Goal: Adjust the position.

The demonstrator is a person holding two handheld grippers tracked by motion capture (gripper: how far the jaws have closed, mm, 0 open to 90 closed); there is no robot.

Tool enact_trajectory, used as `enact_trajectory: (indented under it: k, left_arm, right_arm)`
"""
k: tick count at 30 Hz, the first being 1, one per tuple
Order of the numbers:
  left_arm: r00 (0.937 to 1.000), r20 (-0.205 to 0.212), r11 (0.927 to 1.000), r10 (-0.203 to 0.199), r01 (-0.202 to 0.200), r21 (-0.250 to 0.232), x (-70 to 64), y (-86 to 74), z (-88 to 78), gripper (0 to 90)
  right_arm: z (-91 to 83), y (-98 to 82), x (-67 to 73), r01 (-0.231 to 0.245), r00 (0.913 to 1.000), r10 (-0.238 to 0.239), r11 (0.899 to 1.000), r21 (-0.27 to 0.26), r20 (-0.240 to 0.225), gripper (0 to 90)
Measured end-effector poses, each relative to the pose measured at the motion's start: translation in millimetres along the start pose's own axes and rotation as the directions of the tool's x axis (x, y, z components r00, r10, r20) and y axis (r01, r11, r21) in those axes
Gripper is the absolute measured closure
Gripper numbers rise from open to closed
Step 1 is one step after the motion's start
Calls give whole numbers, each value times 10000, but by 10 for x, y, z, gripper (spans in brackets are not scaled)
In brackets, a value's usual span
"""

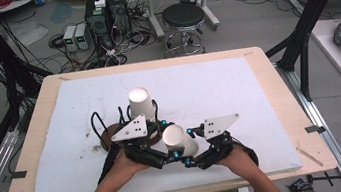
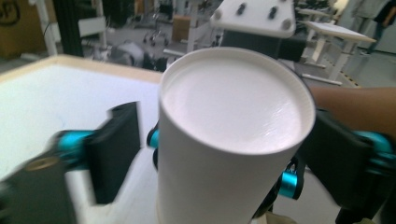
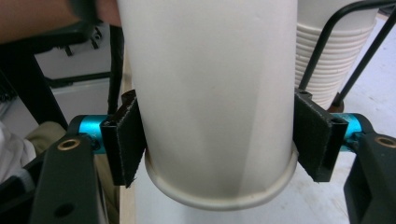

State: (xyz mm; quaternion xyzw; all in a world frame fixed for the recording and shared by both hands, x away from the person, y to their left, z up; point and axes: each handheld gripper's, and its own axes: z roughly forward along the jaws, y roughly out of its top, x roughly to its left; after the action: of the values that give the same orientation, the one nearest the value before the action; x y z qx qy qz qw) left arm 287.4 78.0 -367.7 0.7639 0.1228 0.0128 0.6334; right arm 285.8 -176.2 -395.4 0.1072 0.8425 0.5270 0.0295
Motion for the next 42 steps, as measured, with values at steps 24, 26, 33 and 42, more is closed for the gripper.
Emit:
enact_trajectory:
  k: [24, 26, 33, 42]
  left_arm:
    - [9994, 69, 9852, 332, -339, 1683, 35, 98, -118, 154]
    - [9992, 193, 9811, 341, -371, 1899, 34, 85, -84, 160]
    - [9983, 444, 9701, 389, -484, 2379, 32, 56, -32, 218]
    - [9966, 650, 9560, 499, -666, 2858, 45, 36, -13, 327]
  right_arm:
    - [27, 331, -58, 1598, 9859, -1673, 9229, 3504, -89, 271]
    - [47, 357, -44, 1741, 9835, -1796, 9099, 3764, -208, 270]
    - [88, 382, -20, 1912, 9805, -1911, 8771, 4406, -451, 268]
    - [133, 393, -12, 1965, 9794, -1926, 8375, 5099, -611, 268]
